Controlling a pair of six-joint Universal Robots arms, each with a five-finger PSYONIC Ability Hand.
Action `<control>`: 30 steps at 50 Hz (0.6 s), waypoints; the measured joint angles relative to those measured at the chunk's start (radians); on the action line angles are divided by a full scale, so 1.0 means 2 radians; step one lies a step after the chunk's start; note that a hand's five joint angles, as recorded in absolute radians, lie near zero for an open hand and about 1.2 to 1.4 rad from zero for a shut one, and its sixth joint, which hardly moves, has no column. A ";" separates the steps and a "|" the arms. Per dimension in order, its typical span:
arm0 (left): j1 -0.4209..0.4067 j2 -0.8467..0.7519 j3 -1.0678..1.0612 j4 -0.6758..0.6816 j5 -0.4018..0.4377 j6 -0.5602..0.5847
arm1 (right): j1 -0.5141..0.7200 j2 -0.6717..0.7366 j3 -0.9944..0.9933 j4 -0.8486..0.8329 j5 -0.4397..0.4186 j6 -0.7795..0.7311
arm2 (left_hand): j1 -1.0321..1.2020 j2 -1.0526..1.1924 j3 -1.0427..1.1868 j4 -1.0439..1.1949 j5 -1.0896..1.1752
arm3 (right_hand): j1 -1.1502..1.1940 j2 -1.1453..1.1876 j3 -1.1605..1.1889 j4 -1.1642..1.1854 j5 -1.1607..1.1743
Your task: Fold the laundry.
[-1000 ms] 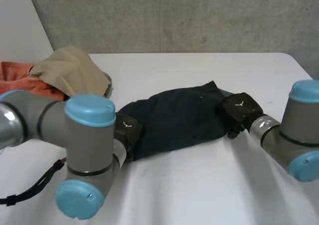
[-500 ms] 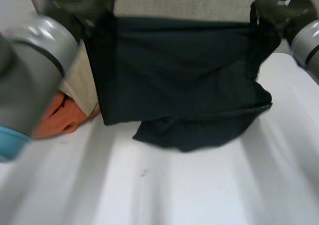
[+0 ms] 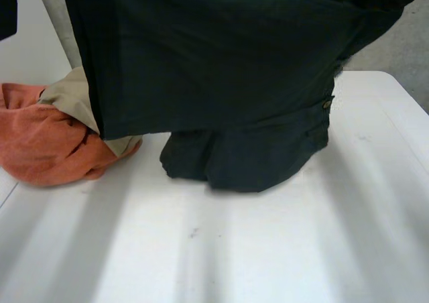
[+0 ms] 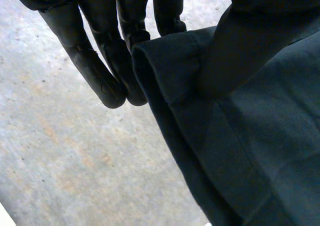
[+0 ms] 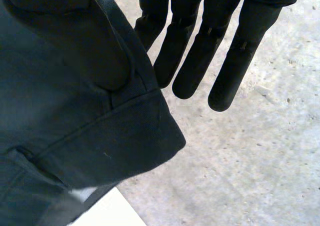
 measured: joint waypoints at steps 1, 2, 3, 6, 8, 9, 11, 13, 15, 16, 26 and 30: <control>0.000 0.009 -0.009 -0.001 0.003 -0.001 | -0.002 -0.011 0.007 0.001 -0.003 0.000 | 0.000 0.000 0.000 0.000 0.000 | 0.000 0.000 0.000 0.000 0.000; 0.000 0.019 -0.017 -0.001 0.006 -0.002 | -0.004 -0.024 0.014 0.002 -0.004 0.000 | 0.000 0.000 0.000 0.001 0.000 | 0.000 0.000 0.000 0.000 0.000; 0.000 0.031 -0.024 0.000 0.010 -0.003 | -0.007 -0.036 0.018 0.002 -0.005 0.001 | 0.000 0.000 0.000 0.001 0.000 | 0.000 0.001 0.000 0.000 0.000; 0.001 0.063 -0.037 0.004 0.020 -0.008 | -0.018 -0.067 0.025 -0.001 -0.004 0.006 | 0.000 0.000 0.000 0.001 0.000 | 0.000 0.002 0.000 0.000 0.000; 0.002 0.091 -0.039 0.009 0.029 -0.015 | -0.029 -0.091 0.024 -0.007 -0.002 0.017 | 0.000 0.000 0.000 0.001 0.000 | 0.000 0.002 0.000 0.000 0.000; 0.002 0.095 -0.038 0.009 0.030 -0.016 | -0.031 -0.093 0.023 -0.008 -0.002 0.019 | 0.000 0.000 0.000 0.001 0.000 | 0.000 0.002 0.000 0.000 0.000; 0.006 0.116 -0.029 0.011 0.036 -0.024 | -0.041 -0.108 0.018 -0.016 0.000 0.037 | 0.000 0.000 0.000 0.001 0.000 | 0.000 0.002 0.000 0.000 0.000; 0.010 0.122 -0.020 0.012 0.039 -0.027 | -0.045 -0.112 0.015 -0.021 0.001 0.048 | 0.000 0.000 0.000 0.001 0.000 | 0.000 0.002 0.000 0.000 0.000; 0.016 0.120 -0.005 0.012 0.040 -0.031 | -0.049 -0.113 0.011 -0.028 0.001 0.062 | 0.000 0.000 0.000 0.001 0.000 | 0.000 0.002 0.000 0.000 -0.001; 0.019 0.115 0.004 0.012 0.040 -0.033 | -0.050 -0.111 0.009 -0.035 0.002 0.072 | 0.000 0.000 0.000 0.001 0.000 | 0.000 0.002 0.000 0.000 0.000; 0.047 -0.069 0.094 0.016 0.037 -0.032 | 0.006 -0.002 0.005 -0.072 0.018 0.060 | 0.000 0.000 0.000 0.002 0.000 | 0.000 0.002 0.000 0.000 0.002; 0.055 -0.176 0.125 0.035 0.038 -0.024 | 0.036 0.078 0.004 -0.096 0.039 0.027 | 0.000 0.000 0.000 0.002 0.000 | 0.000 0.002 0.000 0.000 0.002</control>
